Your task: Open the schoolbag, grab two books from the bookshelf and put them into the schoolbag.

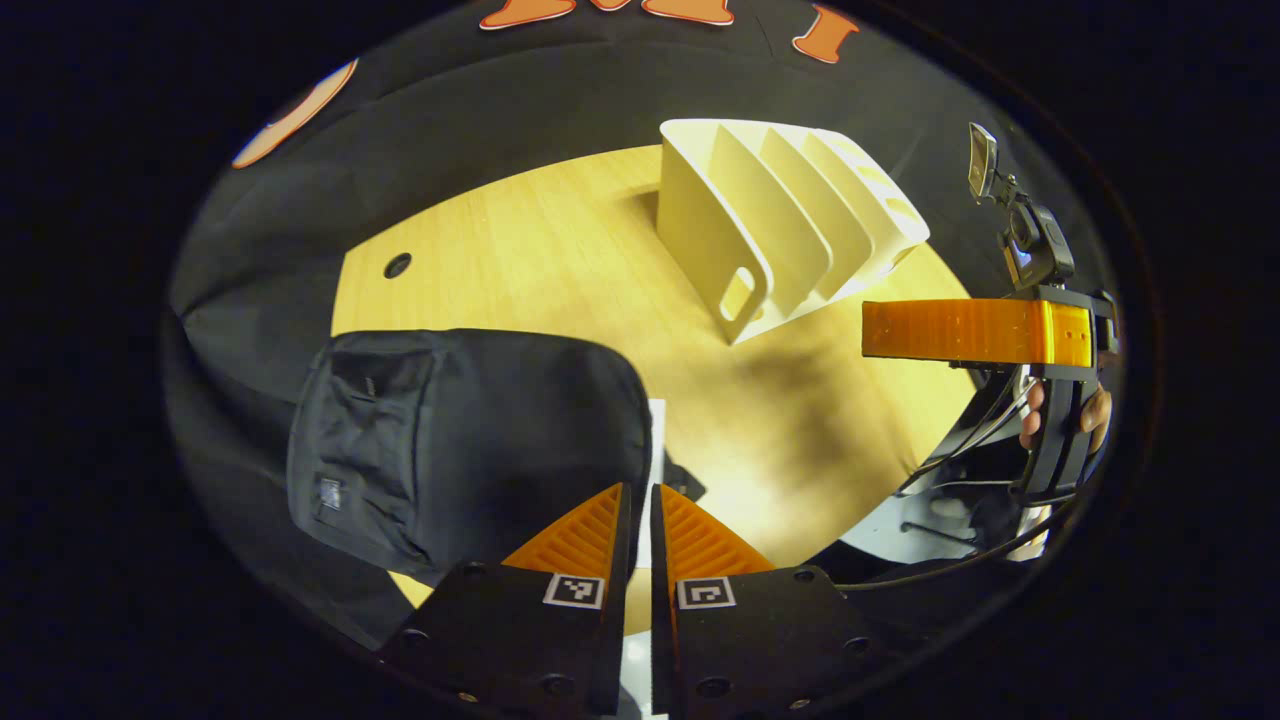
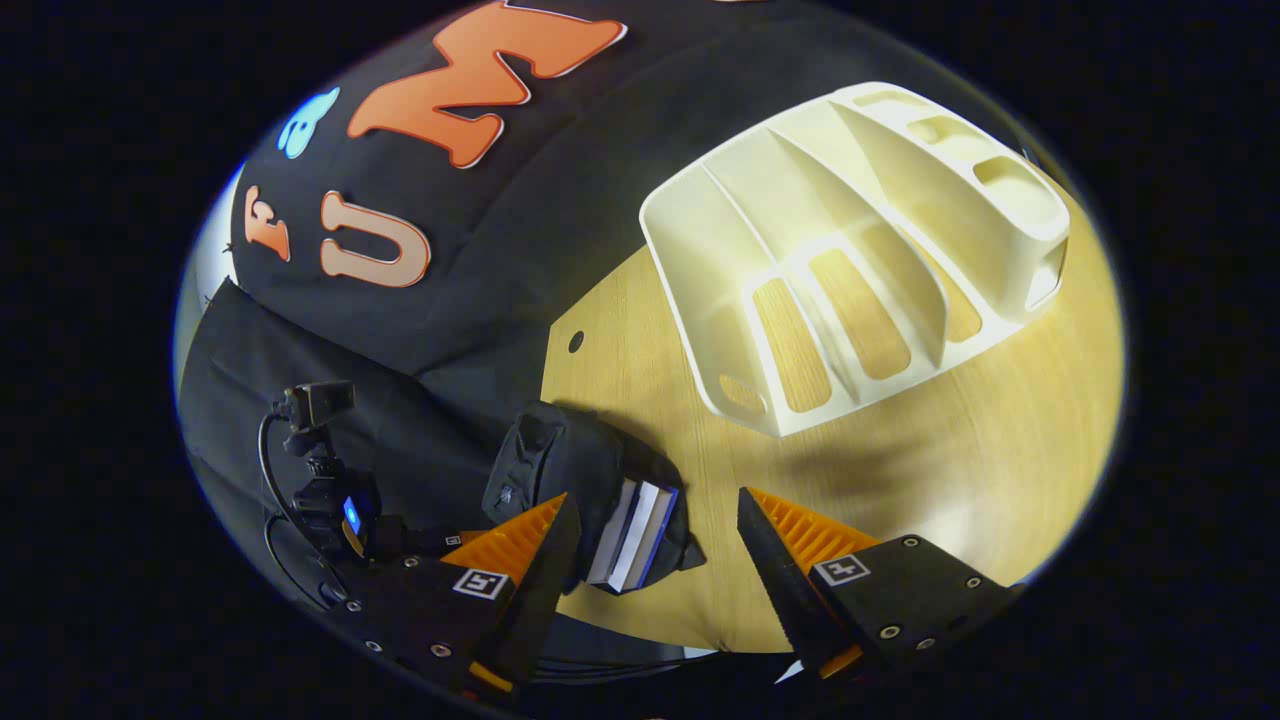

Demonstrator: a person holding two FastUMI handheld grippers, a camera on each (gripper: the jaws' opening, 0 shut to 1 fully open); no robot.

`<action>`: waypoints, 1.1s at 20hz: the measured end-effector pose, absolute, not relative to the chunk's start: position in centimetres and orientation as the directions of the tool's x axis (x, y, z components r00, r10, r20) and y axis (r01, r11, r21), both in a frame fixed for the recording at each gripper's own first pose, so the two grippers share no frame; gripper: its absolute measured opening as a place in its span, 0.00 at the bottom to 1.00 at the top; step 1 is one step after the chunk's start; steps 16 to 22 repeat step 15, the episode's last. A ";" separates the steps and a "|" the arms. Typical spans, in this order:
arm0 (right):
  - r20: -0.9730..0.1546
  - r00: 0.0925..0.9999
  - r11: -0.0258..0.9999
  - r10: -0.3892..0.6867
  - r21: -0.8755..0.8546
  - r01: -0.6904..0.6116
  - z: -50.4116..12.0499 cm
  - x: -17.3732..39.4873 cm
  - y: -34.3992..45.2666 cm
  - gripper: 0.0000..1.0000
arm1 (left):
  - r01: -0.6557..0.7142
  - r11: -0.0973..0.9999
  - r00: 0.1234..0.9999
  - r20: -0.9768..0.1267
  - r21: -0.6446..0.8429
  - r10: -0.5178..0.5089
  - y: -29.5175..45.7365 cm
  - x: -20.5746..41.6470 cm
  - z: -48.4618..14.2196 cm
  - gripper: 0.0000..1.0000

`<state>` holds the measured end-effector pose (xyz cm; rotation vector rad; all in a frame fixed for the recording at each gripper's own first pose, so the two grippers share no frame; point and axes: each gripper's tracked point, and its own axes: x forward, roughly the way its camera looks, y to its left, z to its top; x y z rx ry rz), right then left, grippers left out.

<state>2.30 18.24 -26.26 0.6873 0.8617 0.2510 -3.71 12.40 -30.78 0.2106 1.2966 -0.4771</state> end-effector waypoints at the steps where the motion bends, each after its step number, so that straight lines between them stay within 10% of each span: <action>1: -0.604 0.653 0.773 0.457 0.633 0.044 -25.6 2.5 17.4 0.94 | 0.443 0.889 0.206 -0.953 -0.114 -0.224 11.9 -3.7 -30.4 0.12; 10: -0.536 0.779 0.890 0.326 0.453 -0.061 -18.9 2.4 9.8 0.96 | 0.413 0.899 0.398 -0.860 -0.141 -0.318 3.7 -3.1 -24.5 0.23; 15: -0.459 0.859 0.948 0.228 0.304 -0.089 -15.4 2.2 5.6 0.98 | 0.409 0.904 0.547 -0.759 -0.126 -0.353 -1.5 -2.2 -20.8 0.60; 22: -0.459 0.859 0.948 0.228 0.304 -0.089 -15.4 2.2 5.6 0.98 | 0.409 0.904 0.547 -0.759 -0.126 -0.353 -1.5 -2.2 -20.8 0.60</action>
